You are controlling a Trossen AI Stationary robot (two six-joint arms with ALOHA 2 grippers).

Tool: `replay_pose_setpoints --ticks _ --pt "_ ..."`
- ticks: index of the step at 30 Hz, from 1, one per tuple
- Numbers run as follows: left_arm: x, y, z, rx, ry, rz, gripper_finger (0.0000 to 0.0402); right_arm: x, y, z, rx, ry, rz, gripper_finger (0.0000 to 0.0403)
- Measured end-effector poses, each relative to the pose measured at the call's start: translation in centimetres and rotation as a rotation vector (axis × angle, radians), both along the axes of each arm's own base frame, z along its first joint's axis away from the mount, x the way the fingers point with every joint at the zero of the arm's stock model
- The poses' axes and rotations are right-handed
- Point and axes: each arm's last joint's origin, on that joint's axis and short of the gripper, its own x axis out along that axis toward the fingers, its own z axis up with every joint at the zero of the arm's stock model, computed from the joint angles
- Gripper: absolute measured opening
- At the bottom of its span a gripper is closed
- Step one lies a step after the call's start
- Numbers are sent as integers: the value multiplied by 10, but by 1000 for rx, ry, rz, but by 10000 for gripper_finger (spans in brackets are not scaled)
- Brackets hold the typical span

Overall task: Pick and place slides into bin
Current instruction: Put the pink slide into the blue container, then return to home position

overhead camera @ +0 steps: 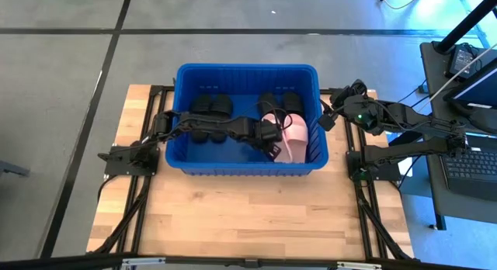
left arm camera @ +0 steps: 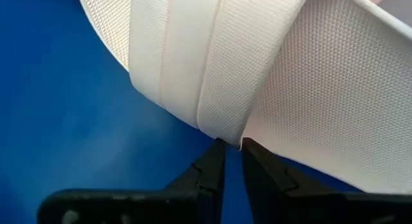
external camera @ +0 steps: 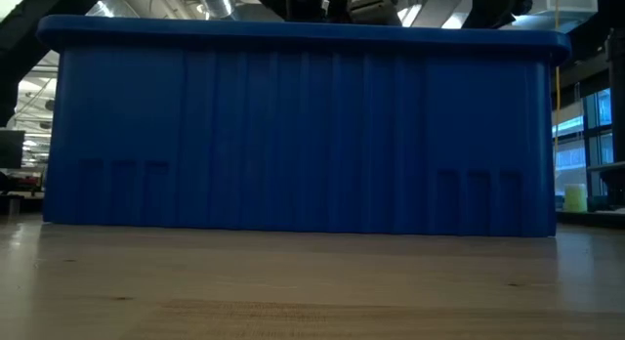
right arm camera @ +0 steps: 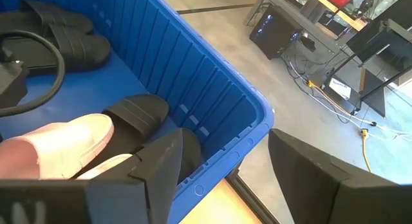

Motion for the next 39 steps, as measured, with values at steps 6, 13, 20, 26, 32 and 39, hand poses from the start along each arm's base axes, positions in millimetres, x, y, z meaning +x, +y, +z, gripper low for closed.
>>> replay_pose_setpoints --ticks 6,13,20,26,32,39 --pt "2 3 1 20 -20 -28 68 0 0 0 2 -2 -1 232" --pt "6 5 4 46 -68 -16 150 0 0 0 2 -2 -1 232" --pt "5 5 10 37 -78 -19 177 0 0 0 1 -2 -1 232" --pt "-1 5 27 40 -112 -20 178 0 0 0 1 -2 0 232" --pt "-9 3 51 43 -151 -45 178 4 0 -2 3 14 0 232" --pt "-15 2 63 46 -156 -99 178 10 -1 -6 5 42 2 232"
